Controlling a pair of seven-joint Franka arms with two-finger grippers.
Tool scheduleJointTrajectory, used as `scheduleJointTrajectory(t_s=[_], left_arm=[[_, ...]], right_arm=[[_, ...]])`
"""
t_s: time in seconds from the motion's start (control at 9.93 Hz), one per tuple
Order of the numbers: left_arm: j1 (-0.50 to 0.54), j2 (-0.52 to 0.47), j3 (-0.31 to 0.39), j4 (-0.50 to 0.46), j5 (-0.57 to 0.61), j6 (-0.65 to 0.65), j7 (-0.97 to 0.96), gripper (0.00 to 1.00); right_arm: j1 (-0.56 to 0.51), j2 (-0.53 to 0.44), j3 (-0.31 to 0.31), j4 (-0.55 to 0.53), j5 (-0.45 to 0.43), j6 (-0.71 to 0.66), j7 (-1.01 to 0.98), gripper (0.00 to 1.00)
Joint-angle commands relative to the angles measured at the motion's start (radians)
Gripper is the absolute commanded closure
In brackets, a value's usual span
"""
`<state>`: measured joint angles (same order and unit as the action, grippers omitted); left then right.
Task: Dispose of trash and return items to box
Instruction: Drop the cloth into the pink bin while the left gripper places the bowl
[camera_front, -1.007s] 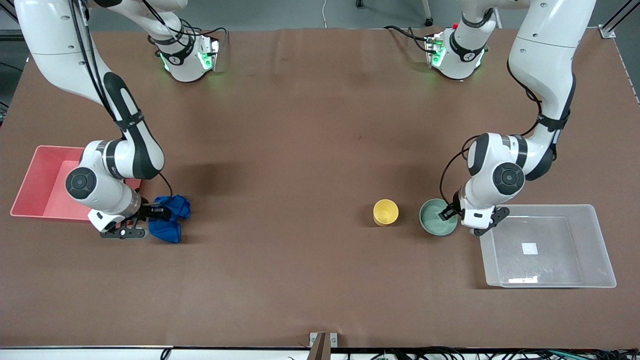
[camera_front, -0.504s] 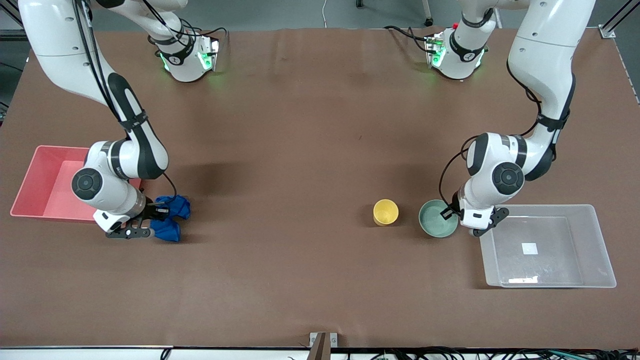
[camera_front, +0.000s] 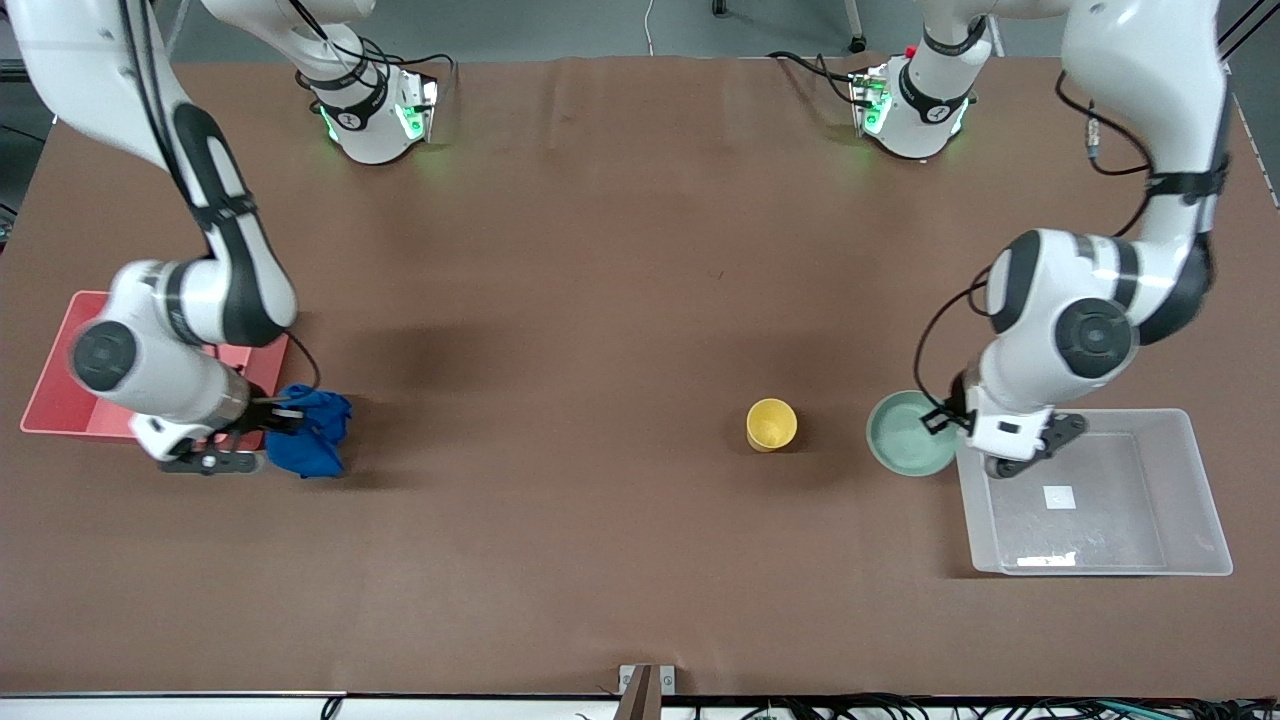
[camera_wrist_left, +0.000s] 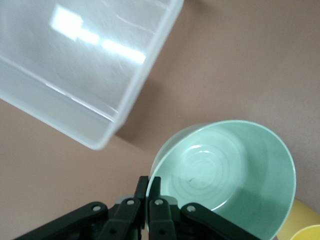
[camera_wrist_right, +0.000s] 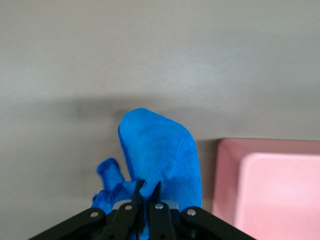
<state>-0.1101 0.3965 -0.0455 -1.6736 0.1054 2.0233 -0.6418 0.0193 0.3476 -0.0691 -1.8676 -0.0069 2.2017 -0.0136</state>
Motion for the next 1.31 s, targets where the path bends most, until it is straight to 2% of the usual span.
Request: scheduleJointTrajectory(t_s=[0.0, 0.2, 0.4, 0.5, 0.71, 0.81, 1.21], left_arm=[[0.091, 0.059, -0.002, 0.098, 0.075, -0.035, 0.184, 1.00], [0.173, 0.106, -0.001, 0.170, 0.085, -0.035, 0.382, 1.00], [0.254, 0.159, -0.002, 0.183, 0.079, 0.000, 0.535, 1.00], [0.289, 0.186, -0.004, 0.187, 0.077, 0.036, 0.586, 1.00], [0.316, 0.223, -0.008, 0.187, 0.056, 0.049, 0.600, 1.00], [0.322, 0.252, -0.008, 0.189, 0.001, 0.049, 0.603, 0.99], [0.305, 0.330, -0.010, 0.189, -0.092, 0.051, 0.605, 0.99]], right_arm=[[-0.064, -0.151, 0.011, -0.036, 0.002, -0.104, -0.046, 1.00], [-0.122, -0.221, 0.009, -0.038, 0.002, -0.196, -0.095, 1.00], [-0.217, -0.228, 0.009, -0.042, 0.002, -0.209, -0.201, 0.99], [-0.273, -0.217, 0.011, -0.044, 0.004, -0.198, -0.250, 0.99], [-0.320, -0.170, 0.009, -0.045, 0.004, -0.157, -0.291, 0.98], [-0.341, -0.132, 0.009, -0.045, 0.004, -0.133, -0.308, 0.98], [-0.357, -0.029, 0.011, -0.053, 0.004, -0.068, -0.316, 0.92]])
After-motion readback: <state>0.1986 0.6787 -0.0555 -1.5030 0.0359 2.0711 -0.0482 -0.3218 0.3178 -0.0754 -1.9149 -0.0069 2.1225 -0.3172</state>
